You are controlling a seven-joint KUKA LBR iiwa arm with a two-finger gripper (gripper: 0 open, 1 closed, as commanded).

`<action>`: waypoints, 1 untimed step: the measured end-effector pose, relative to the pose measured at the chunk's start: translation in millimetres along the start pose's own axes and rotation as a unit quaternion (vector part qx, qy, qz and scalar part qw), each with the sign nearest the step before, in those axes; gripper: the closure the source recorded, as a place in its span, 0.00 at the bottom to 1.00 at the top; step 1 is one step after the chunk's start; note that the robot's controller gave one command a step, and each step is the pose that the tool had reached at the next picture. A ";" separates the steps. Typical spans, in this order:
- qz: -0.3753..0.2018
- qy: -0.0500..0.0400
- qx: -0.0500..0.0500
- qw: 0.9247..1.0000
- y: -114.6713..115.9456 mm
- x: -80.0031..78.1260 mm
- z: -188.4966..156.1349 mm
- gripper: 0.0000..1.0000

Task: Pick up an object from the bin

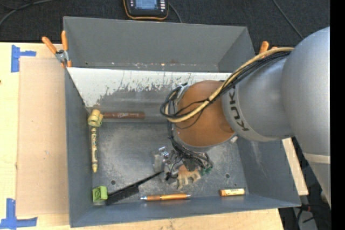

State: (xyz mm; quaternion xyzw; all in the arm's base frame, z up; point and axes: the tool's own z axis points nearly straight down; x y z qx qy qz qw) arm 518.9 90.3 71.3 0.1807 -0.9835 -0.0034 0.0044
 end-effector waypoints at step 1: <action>-0.001 0.000 0.000 1.000 0.8 1.8 -0.4 1.00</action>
Offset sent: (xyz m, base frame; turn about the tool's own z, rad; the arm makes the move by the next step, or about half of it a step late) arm 0.0084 0.0132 0.1676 0.0357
